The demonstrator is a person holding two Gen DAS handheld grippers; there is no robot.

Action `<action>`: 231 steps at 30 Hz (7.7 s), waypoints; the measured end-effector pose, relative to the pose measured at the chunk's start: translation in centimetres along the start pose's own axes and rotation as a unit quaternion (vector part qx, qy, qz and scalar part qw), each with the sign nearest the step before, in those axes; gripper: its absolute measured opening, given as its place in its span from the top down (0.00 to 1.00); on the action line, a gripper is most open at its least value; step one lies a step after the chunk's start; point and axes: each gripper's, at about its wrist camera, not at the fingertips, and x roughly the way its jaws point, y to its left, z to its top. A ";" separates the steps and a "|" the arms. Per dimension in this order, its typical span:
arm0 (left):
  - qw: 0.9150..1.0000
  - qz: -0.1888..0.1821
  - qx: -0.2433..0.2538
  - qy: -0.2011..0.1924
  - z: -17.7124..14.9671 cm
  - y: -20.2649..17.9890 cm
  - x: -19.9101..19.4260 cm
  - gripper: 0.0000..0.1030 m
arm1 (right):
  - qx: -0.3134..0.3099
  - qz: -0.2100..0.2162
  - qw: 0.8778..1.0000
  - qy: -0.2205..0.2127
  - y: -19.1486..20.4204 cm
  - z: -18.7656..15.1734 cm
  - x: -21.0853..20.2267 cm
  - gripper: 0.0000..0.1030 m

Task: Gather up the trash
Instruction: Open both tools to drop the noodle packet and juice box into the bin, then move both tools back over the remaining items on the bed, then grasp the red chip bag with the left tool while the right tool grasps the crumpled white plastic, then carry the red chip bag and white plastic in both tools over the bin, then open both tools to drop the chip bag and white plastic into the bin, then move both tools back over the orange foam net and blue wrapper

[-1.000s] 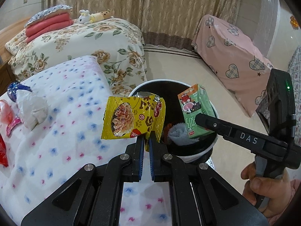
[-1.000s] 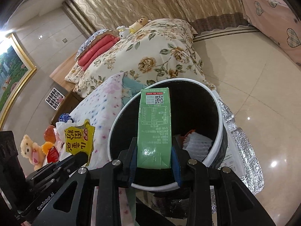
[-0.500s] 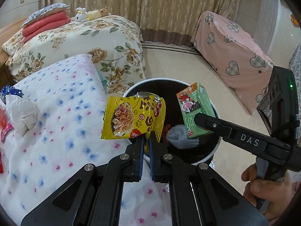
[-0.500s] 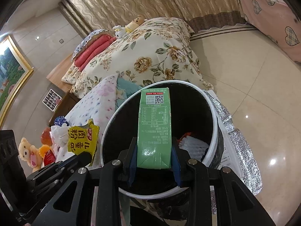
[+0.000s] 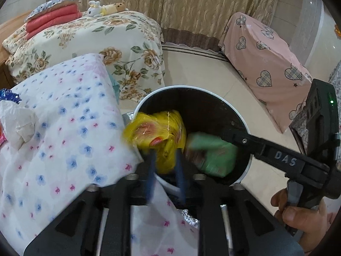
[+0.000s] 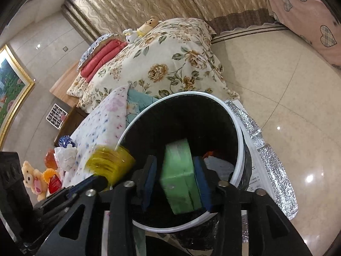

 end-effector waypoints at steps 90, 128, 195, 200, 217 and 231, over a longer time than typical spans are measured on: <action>0.958 0.149 -0.236 -0.070 -7.7 24.6 -10.2 0.94 | -0.209 0.099 0.971 0.061 23.5 -5.1 10.3 0.60; 0.990 0.042 -0.120 -0.061 -5.4 9.9 -8.1 0.95 | -0.095 0.032 0.995 -0.012 8.8 -3.8 -0.5 0.60; 0.998 0.018 -0.059 -0.018 -1.8 2.4 -3.0 0.59 | -0.034 -0.033 0.999 -0.019 1.5 -0.3 -1.6 0.33; 0.995 0.036 -0.088 -0.023 -3.2 5.0 -4.4 0.59 | -0.041 -0.018 0.999 -0.016 3.3 -0.8 -1.4 0.28; 0.975 0.102 -0.193 -0.050 -7.7 15.4 -9.7 0.59 | -0.114 0.049 0.992 0.016 12.8 -3.9 1.6 0.26; 0.953 0.155 -0.251 -0.064 -10.5 22.5 -12.4 0.59 | -0.170 0.087 0.980 0.055 19.4 -6.5 5.6 0.26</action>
